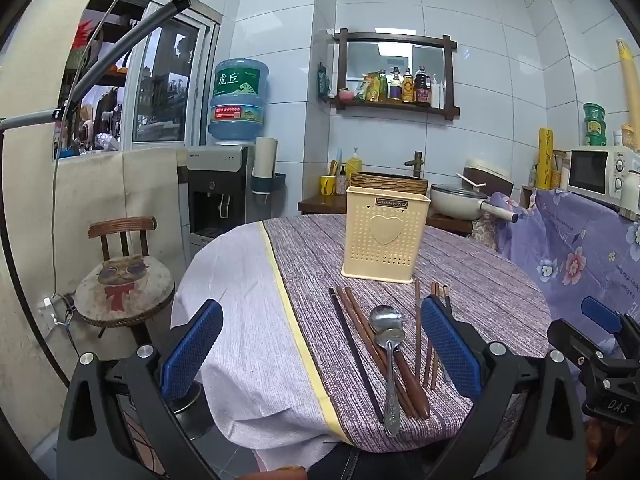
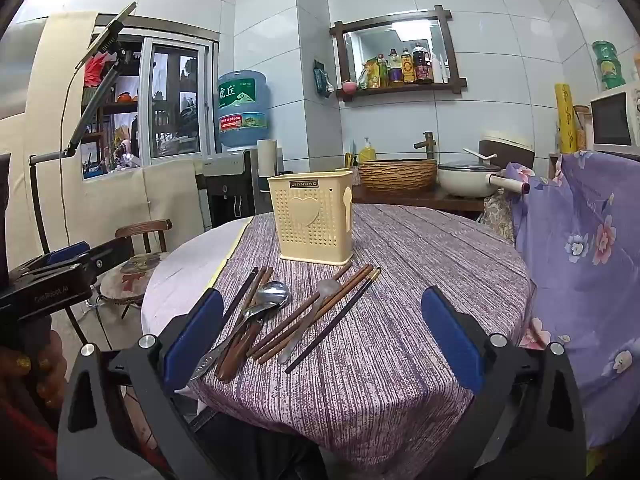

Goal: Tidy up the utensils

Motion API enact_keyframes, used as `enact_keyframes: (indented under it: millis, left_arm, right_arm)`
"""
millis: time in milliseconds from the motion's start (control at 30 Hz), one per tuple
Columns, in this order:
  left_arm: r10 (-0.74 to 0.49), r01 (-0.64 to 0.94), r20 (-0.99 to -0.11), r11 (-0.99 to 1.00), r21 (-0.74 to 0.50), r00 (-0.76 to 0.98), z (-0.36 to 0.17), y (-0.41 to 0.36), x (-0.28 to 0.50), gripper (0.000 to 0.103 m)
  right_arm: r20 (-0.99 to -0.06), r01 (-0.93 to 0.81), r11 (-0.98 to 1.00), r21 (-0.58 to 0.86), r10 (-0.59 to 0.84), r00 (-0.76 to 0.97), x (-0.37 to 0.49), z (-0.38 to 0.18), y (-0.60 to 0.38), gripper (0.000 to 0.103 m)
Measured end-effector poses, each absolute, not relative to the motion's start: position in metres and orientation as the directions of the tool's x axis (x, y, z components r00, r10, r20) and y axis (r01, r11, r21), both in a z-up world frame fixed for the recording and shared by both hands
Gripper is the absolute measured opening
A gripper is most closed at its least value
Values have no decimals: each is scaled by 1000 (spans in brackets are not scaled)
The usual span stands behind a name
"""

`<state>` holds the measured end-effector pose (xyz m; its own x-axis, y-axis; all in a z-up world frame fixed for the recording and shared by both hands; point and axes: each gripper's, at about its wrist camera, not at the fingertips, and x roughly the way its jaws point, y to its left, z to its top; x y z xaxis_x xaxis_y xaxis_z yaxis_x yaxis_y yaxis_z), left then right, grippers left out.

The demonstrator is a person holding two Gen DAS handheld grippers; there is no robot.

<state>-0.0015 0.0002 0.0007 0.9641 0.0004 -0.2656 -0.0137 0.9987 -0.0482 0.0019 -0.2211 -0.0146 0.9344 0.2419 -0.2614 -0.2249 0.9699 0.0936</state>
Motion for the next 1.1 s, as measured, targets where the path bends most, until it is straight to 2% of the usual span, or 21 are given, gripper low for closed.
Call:
enact_keyframes:
  millis: [200, 233, 567, 1100]
  left_arm:
    - [-1, -9, -247, 999, -36, 969, 3, -1, -8, 98]
    - [6, -16, -268, 999, -37, 963, 1, -4, -6, 98]
    - [7, -19, -277, 999, -42, 961, -1, 0, 0, 98]
    - [11, -18, -267, 999, -26, 964, -1, -5, -1, 98]
  right_arm:
    - [-260, -227, 969, 94, 244, 934, 2, -15, -221, 98]
    - [-260, -227, 969, 94, 244, 934, 1, -14, -221, 98]
    - [-261, -227, 969, 96, 245, 934, 1, -15, -221, 98]
    - [-264, -226, 969, 100, 245, 933, 2, -17, -222, 98]
